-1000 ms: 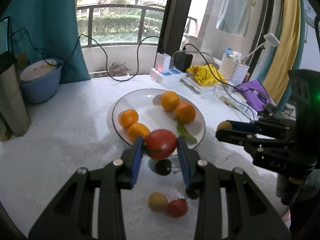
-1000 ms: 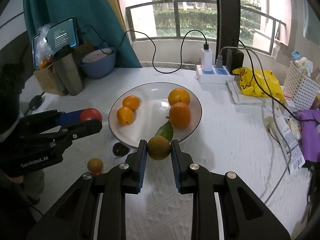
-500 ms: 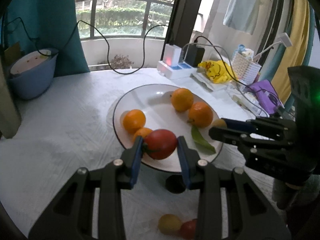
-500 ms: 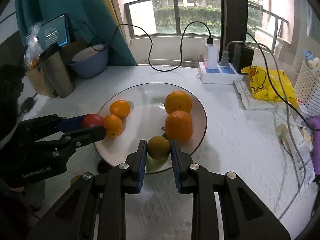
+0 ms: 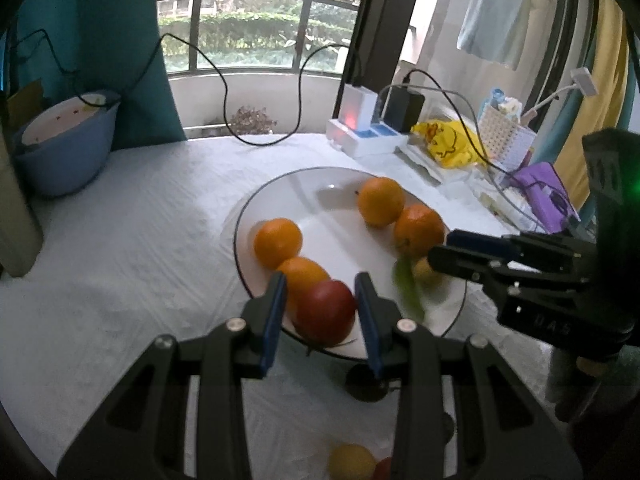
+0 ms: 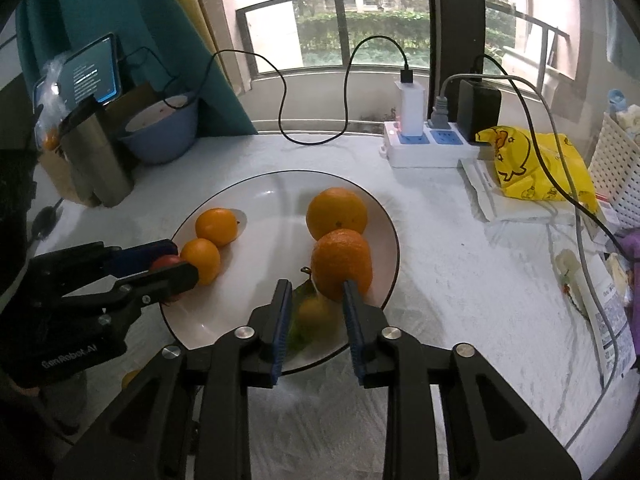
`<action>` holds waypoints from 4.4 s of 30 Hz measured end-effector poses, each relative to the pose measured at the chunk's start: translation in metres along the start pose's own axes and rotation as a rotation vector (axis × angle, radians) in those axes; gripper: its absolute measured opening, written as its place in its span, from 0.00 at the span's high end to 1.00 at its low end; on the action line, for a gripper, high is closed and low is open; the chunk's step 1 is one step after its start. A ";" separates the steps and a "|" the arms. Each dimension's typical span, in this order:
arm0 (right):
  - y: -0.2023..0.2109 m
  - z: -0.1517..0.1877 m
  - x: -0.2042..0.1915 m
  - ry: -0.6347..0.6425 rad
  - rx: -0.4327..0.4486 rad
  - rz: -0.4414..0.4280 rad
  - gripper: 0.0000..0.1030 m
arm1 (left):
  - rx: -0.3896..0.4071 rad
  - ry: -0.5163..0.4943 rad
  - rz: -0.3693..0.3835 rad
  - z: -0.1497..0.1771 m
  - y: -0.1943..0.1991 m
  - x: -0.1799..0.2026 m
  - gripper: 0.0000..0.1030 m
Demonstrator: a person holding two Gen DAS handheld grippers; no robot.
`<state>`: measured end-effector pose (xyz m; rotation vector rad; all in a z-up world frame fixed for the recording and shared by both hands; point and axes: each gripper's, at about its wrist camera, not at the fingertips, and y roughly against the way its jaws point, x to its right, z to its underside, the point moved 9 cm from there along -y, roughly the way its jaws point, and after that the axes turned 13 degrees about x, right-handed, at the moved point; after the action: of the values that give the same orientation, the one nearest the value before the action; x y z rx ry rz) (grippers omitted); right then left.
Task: Organize fruits
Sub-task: 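Lower both fruits onto the white plate and open both tools, then move the right tool to the black cherry and grasp it, then grasp a red tomato with the left tool while the right tool holds the cherry, then carry the black cherry and red tomato with both tools over the plate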
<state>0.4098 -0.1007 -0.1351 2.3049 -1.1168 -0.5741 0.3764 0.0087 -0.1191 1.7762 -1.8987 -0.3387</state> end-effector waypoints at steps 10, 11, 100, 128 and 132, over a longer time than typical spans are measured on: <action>0.017 -0.003 -0.014 0.000 0.025 -0.011 0.66 | 0.044 0.018 -0.002 -0.007 0.025 -0.001 0.55; 0.019 -0.002 -0.016 0.001 0.025 -0.013 0.66 | 0.049 0.020 -0.002 -0.007 0.029 -0.001 0.55; 0.082 0.080 -0.021 -0.078 -0.007 -0.073 0.70 | -0.143 -0.014 -0.053 0.094 0.058 0.048 0.54; 0.087 0.073 -0.017 -0.084 0.018 -0.071 0.70 | -0.093 -0.064 -0.037 0.086 0.067 0.060 0.72; 0.090 0.068 -0.020 -0.074 0.024 -0.066 0.70 | -0.054 -0.062 -0.021 0.073 0.073 0.063 0.72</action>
<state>0.3065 -0.1496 -0.1309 2.3658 -1.0911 -0.6797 0.2753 -0.0568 -0.1304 1.7700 -1.8968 -0.4536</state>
